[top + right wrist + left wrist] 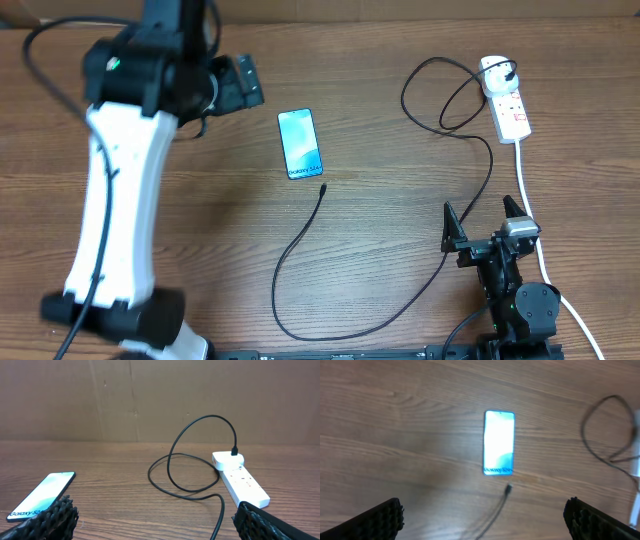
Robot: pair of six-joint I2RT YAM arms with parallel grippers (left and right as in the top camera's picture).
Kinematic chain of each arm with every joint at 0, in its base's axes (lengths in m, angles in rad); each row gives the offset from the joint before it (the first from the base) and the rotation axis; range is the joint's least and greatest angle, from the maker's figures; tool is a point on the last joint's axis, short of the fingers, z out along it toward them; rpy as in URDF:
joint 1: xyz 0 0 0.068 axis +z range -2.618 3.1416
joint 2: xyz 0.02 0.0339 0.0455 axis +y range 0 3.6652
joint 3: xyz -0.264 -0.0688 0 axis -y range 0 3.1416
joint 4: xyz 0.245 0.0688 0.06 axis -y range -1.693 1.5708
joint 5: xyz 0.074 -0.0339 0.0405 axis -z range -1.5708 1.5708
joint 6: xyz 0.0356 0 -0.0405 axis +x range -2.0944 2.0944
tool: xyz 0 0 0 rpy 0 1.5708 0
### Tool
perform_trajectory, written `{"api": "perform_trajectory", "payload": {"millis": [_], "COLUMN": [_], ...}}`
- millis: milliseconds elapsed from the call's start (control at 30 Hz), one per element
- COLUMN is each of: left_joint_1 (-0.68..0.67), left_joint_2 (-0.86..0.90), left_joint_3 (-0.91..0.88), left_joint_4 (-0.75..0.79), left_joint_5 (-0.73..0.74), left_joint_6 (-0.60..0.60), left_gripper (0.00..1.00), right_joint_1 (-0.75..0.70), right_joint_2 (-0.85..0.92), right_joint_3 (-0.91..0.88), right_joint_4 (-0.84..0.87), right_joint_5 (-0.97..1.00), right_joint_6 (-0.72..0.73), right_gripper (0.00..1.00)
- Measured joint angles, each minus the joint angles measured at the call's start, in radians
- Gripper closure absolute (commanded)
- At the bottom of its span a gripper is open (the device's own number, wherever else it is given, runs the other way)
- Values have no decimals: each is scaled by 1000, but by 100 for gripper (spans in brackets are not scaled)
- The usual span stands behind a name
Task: Plug charger to phone and switch on socket
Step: 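Move the left gripper over the phone and lower it onto the phone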
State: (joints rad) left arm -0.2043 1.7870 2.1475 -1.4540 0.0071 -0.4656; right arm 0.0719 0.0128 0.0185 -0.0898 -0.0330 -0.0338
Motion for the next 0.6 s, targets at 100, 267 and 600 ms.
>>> {"api": "perform_trajectory", "payload": {"millis": [100, 267, 600], "left_joint_1": [-26, -50, -50], "left_joint_2": [79, 176, 310], "left_joint_3": [36, 39, 39], "left_joint_4": [17, 66, 147], "left_joint_5": [-26, -31, 81], "left_joint_6": [0, -1, -4], "left_gripper": [0, 0, 0], "right_joint_1": [0, 0, 0], "right_joint_2": [0, 0, 0], "right_joint_3": [0, 0, 0], "right_joint_4": [0, 0, 0], "right_joint_5": [0, 0, 0], "right_joint_6": [0, 0, 0], "right_gripper": [0, 0, 0]}}
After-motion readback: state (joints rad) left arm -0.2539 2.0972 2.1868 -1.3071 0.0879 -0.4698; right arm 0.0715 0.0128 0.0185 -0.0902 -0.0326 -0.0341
